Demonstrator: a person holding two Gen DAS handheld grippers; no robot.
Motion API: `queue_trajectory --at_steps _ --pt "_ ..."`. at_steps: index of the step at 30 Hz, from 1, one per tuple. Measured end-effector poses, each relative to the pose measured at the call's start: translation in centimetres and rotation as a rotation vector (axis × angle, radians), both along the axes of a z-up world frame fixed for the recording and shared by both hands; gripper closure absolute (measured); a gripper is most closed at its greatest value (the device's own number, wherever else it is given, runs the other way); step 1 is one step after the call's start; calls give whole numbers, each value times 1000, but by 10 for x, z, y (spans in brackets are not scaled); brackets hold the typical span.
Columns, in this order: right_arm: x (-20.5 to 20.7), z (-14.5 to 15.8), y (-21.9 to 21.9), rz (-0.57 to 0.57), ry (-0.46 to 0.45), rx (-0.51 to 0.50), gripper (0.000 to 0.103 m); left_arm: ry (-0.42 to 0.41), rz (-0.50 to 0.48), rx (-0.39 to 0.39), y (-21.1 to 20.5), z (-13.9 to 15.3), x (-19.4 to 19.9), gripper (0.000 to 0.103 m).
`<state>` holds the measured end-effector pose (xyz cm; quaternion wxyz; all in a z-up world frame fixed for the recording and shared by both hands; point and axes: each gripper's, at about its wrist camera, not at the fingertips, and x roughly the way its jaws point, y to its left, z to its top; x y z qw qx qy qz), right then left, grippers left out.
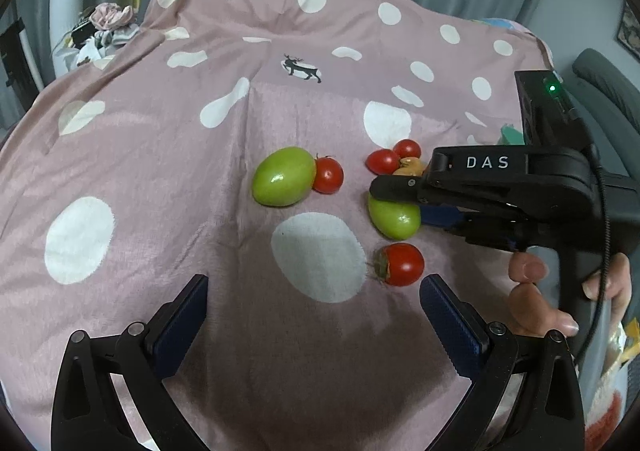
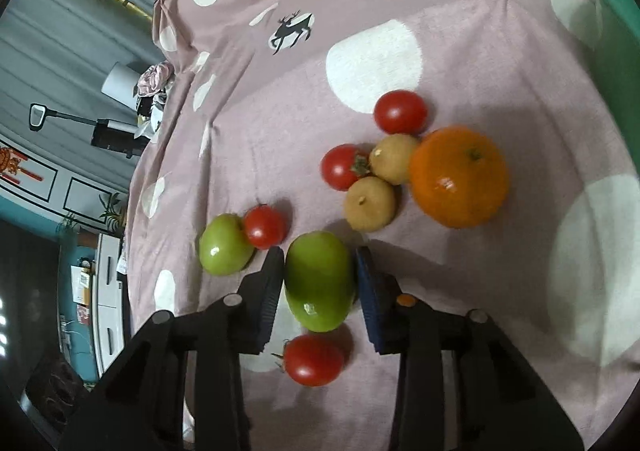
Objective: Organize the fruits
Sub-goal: 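Close the right tool on the green tomato and lift it, then carry the green tomato with the right tool into the green bowl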
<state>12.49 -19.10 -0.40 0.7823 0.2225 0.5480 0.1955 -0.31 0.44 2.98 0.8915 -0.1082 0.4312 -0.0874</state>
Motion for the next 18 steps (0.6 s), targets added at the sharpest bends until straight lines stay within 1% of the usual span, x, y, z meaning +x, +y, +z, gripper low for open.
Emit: queue_trajectory --at_steps 3,6,8,10,12,13,14,15,17,18 --pt "-1 -5 -1 13 42 61 67 1 -1 2 -1 0 0 1" --pt "-7 -6 -1 27 74 82 67 -48 -21 39 -3 7 -6 1" --pt "-14 -5 0 35 75 83 67 -96 -79 63 -10 14 -13 3" --pt "-20 -4 3 54 76 103 67 -109 -119 66 -17 16 -16 6" --pt "-24 -2 7 76 71 126 67 -92 -158 61 -25 12 -13 10" --pt "-25 0 10 89 65 131 67 -85 -177 43 -24 11 -12 12" --pt "-26 0 10 95 61 125 67 -56 -191 9 -23 8 -7 17" --pt "-26 -1 9 86 66 126 66 -31 -169 -1 -20 5 -2 20" --pt "-26 -4 6 83 81 124 66 -25 -134 -4 -17 1 5 25" --pt "-25 -5 6 93 87 133 66 -6 -127 -11 -15 -4 10 29"
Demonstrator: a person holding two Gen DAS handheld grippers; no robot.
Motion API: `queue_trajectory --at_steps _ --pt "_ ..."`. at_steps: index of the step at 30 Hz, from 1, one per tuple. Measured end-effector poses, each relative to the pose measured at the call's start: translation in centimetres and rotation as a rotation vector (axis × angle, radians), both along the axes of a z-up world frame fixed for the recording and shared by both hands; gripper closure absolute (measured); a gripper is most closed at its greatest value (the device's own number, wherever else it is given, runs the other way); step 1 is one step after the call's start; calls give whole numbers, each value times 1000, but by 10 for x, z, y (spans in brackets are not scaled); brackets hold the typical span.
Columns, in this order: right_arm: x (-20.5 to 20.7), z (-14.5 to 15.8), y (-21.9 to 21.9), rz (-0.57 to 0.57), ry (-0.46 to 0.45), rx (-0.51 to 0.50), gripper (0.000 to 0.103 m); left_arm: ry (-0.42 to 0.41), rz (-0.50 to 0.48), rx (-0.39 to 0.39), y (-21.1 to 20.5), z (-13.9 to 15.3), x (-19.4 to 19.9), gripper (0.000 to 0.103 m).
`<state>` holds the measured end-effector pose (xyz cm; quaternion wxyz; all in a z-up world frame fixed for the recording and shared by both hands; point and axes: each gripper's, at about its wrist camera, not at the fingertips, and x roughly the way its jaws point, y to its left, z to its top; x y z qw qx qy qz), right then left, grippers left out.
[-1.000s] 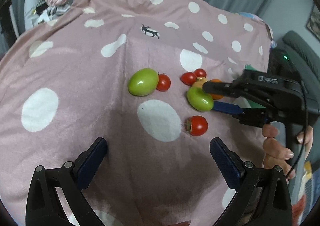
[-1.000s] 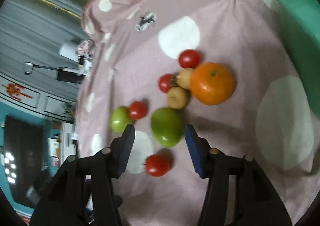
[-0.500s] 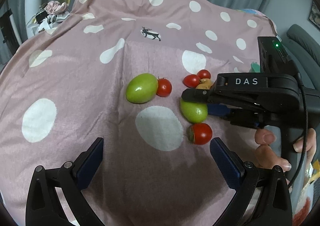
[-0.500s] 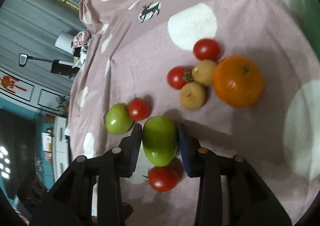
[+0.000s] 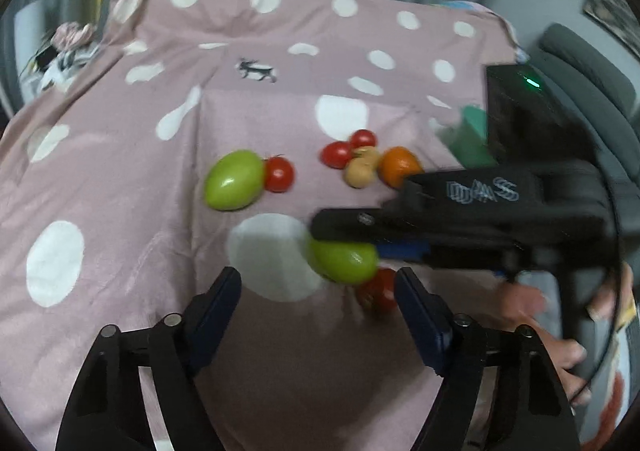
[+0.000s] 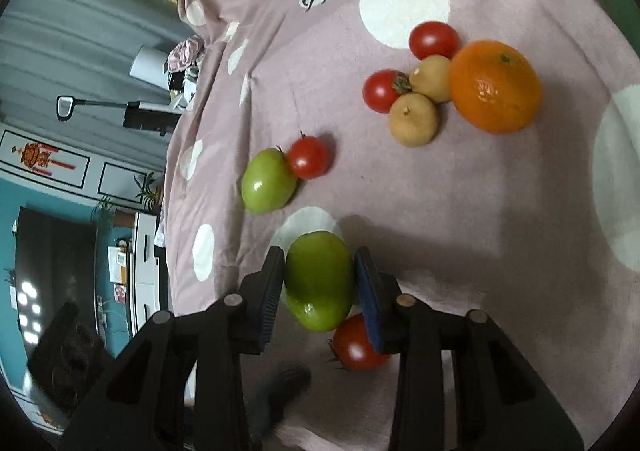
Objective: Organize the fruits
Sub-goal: 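Carry the green tomato with the right tool into the green bowl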
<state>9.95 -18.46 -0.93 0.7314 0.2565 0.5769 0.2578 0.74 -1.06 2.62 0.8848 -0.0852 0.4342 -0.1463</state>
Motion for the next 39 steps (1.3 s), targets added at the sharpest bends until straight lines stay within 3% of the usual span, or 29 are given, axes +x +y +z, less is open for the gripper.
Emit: queue_trajectory --at_steps 3,7,10,12,18,23,28,34,39 --pt "0 -5 1 15 29 33 66 31 -17 -30 1 -6 6 38" --pt "-4 -4 7 61 14 23 66 2 -24 24 -9 -6 3 42" --pt "-6 -3 8 56 1 7 66 12 -40 -7 -12 -6 4 59" --pt "-6 -3 7 54 -8 -1 66 35 -42 -50 -10 -8 7 59" --pt "-11 2 2 46 -30 -21 66 32 -51 -43 -20 -2 2 60" --pt "-22 29 -13 42 -120 7 66 -73 -83 -26 -35 25 -15 60" --pt "-35 55 -48 2 -240 -31 66 -90 -150 -89 -63 44 -11 60" --pt "-37 67 -128 -129 -258 97 66 -168 -271 -47 -127 70 -2 60" --pt "-40 78 -194 -281 -342 39 66 -140 -395 -77 -199 76 31 62"
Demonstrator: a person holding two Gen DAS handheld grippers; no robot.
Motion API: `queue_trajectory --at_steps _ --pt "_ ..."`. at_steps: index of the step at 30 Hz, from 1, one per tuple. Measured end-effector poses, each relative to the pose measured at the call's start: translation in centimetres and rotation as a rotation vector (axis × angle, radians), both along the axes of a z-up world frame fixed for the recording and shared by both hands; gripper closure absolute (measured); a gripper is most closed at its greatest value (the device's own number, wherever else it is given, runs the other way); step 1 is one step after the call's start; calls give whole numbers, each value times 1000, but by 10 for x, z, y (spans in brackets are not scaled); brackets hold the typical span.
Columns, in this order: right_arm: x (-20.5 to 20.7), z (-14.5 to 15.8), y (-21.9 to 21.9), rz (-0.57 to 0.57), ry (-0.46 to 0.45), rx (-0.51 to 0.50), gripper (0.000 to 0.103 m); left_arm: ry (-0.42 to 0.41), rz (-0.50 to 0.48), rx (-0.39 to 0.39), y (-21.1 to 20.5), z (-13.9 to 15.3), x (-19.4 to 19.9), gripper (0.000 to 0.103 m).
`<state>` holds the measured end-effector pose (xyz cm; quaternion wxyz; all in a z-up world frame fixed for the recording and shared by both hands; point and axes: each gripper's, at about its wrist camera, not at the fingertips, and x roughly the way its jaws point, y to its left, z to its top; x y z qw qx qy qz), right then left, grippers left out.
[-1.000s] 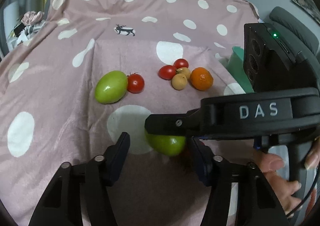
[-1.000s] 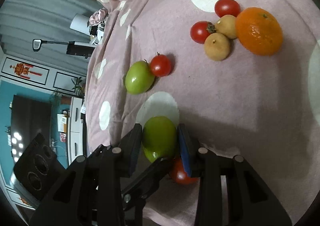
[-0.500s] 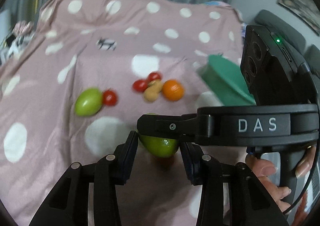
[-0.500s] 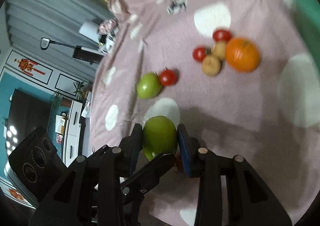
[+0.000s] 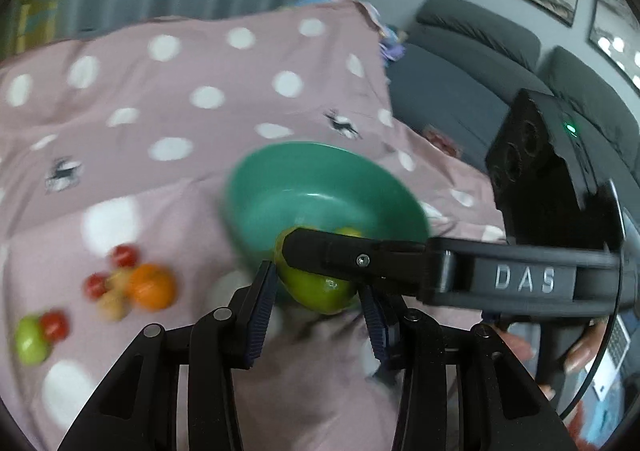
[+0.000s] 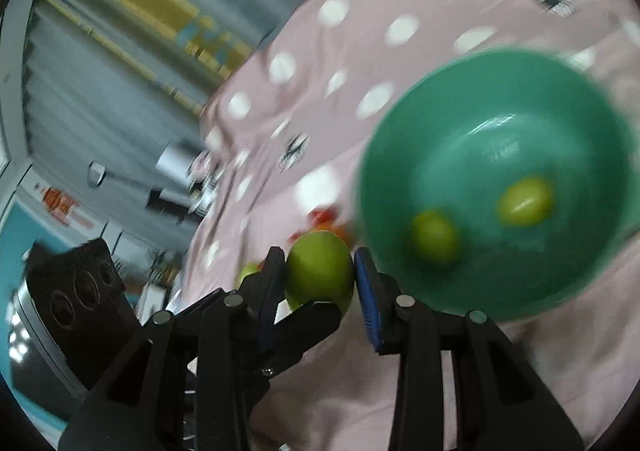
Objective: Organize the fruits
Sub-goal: 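Carry the green tomato with the right tool into the green bowl, then open the right tool to release the green tomato in the bowl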
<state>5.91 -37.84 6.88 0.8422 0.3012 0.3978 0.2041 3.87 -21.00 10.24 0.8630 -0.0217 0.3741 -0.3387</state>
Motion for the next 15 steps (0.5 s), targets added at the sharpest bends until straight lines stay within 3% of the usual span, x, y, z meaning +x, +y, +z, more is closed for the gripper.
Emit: queue_trajectory --at_steps 3,8,11,15 --pt "6 -13 -40 -94 53 53 67 13 -34 6 -29 -7 13 62" --pt "3 -14 -63 -145 41 23 66 42 -50 7 -55 -15 21 62" --pt "-3 -17 -76 -211 52 67 62 43 15 74 -55 -23 21 59" --pt "-10 -17 -89 -198 60 213 32 16 75 112 -43 -23 15 53"
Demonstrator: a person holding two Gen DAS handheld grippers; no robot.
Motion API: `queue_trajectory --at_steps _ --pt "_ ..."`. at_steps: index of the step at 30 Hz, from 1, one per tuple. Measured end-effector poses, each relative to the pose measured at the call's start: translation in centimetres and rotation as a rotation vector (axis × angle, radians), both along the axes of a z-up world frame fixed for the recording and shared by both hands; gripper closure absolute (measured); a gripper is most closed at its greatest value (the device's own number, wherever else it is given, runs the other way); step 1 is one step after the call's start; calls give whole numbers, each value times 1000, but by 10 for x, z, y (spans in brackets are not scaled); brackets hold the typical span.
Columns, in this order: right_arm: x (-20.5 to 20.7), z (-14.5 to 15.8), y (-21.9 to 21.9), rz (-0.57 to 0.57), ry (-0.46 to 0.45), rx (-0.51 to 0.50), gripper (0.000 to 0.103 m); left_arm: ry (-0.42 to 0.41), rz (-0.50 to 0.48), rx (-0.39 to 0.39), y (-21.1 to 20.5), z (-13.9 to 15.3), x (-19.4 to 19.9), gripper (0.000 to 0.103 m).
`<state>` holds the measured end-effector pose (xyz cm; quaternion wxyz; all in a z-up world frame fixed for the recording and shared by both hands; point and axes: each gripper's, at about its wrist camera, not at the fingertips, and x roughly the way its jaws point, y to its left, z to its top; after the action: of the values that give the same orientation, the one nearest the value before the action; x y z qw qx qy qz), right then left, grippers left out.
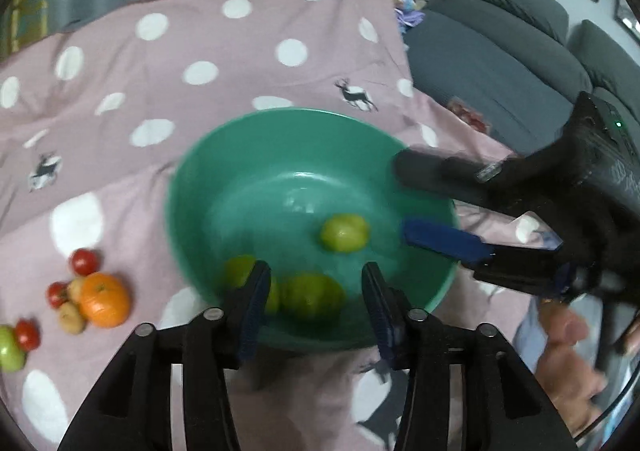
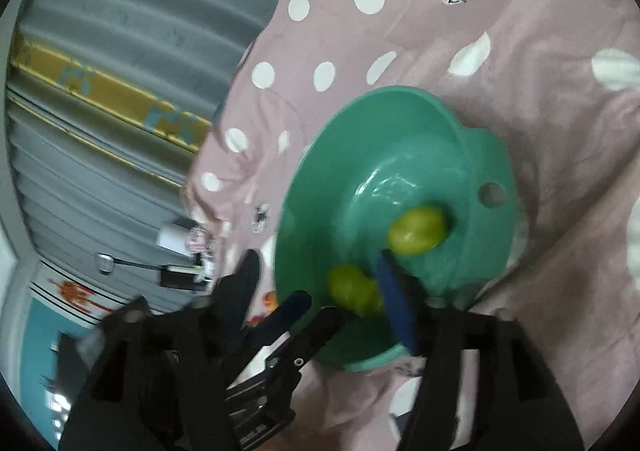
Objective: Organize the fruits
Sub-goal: 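Open the right tool to release the green tomato in the bowl, then move the right tool back toward the green apple near a cherry tomato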
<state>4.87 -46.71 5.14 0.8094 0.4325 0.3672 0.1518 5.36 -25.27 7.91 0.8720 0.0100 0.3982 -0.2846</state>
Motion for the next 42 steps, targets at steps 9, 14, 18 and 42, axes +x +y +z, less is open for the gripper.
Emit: queue_trajectory --at_steps 9,14,18,42 --pt "-3 18 52 108 -16 -53 6 71 75 -131 109 4 -43 3" --pt "-1 29 112 234 -31 -142 6 -1 271 24 157 -18 -47 3" --pt "6 29 163 411 -23 -127 6 21 304 101 175 -39 -46 3" --pt "49 -35 256 520 211 -262 33 136 278 25 221 -56 -66 3"
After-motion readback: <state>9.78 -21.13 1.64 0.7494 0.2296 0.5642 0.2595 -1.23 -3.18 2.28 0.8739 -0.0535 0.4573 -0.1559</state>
